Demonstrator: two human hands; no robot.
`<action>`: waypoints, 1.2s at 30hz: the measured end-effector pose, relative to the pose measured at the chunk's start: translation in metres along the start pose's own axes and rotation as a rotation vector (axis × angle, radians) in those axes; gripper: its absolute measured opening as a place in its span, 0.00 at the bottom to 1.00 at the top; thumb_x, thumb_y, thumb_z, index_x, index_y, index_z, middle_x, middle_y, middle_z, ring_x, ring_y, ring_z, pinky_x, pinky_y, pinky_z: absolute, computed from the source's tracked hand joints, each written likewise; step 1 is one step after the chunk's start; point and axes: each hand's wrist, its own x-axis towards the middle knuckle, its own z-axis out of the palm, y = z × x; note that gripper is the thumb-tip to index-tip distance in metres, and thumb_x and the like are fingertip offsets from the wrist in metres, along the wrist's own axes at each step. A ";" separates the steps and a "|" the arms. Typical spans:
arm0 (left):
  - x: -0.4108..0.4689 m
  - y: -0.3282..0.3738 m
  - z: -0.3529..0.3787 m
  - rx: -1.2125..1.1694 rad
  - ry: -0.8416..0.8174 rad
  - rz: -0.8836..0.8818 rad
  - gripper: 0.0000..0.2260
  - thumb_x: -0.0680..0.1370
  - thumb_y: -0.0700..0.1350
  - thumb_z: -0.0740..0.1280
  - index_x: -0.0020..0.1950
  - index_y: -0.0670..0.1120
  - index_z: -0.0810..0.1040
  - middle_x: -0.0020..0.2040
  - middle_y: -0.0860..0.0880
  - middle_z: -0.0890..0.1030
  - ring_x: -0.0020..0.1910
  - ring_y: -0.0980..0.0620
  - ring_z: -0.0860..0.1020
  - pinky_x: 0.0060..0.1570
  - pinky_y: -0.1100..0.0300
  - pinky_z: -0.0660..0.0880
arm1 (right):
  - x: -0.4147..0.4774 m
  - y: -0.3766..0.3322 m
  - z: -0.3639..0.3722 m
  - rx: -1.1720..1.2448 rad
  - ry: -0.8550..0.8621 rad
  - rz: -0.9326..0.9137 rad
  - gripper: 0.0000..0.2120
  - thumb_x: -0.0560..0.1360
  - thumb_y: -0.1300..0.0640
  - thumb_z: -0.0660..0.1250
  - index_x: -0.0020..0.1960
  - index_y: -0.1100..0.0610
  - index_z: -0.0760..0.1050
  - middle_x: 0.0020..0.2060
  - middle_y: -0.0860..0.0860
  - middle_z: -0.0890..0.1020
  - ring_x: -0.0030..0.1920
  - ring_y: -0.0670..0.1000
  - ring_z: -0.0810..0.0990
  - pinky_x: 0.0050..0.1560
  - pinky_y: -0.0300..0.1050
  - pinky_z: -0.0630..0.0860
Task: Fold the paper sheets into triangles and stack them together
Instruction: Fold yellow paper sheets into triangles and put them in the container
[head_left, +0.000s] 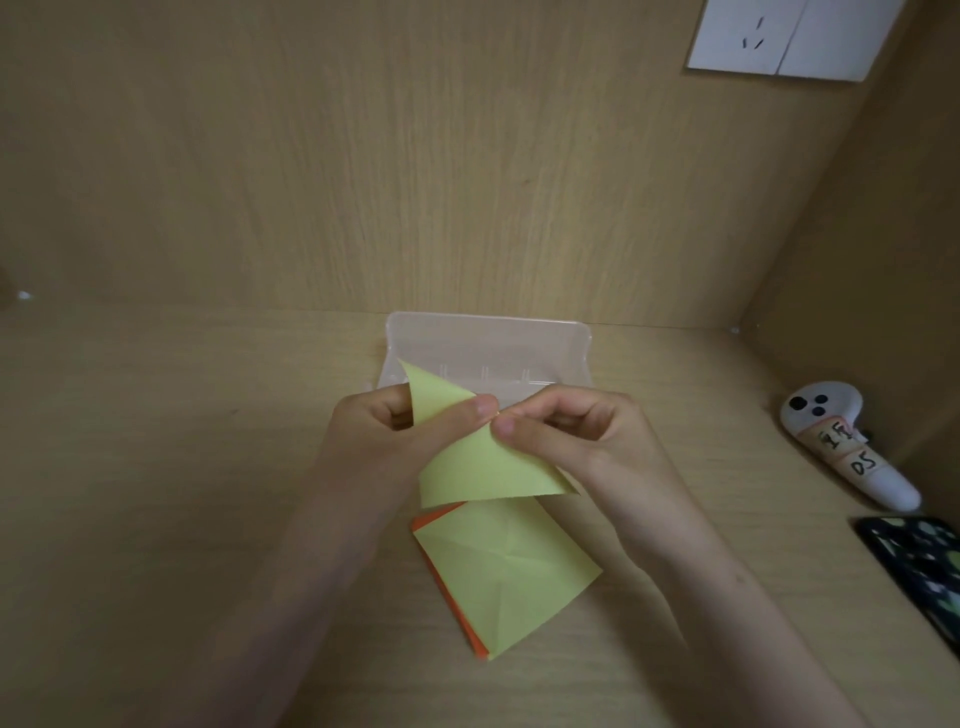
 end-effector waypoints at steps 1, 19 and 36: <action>0.000 0.000 0.000 0.004 0.014 0.002 0.04 0.65 0.45 0.76 0.35 0.45 0.84 0.34 0.48 0.85 0.33 0.54 0.82 0.32 0.64 0.77 | 0.000 0.000 0.001 0.014 0.008 0.003 0.02 0.68 0.63 0.73 0.37 0.58 0.83 0.35 0.56 0.84 0.35 0.49 0.80 0.37 0.38 0.76; -0.004 0.001 -0.004 0.015 -0.041 -0.004 0.14 0.58 0.52 0.74 0.38 0.46 0.85 0.37 0.48 0.85 0.37 0.54 0.83 0.37 0.63 0.78 | 0.005 0.005 0.003 -0.008 0.015 -0.052 0.06 0.72 0.62 0.70 0.38 0.55 0.82 0.36 0.54 0.84 0.37 0.49 0.80 0.42 0.42 0.75; -0.008 0.000 0.000 0.005 0.091 -0.009 0.04 0.65 0.44 0.76 0.33 0.45 0.84 0.33 0.48 0.84 0.30 0.56 0.81 0.28 0.66 0.76 | 0.002 0.010 -0.001 -0.075 0.001 -0.062 0.07 0.72 0.63 0.70 0.37 0.54 0.82 0.34 0.51 0.82 0.37 0.51 0.76 0.42 0.44 0.72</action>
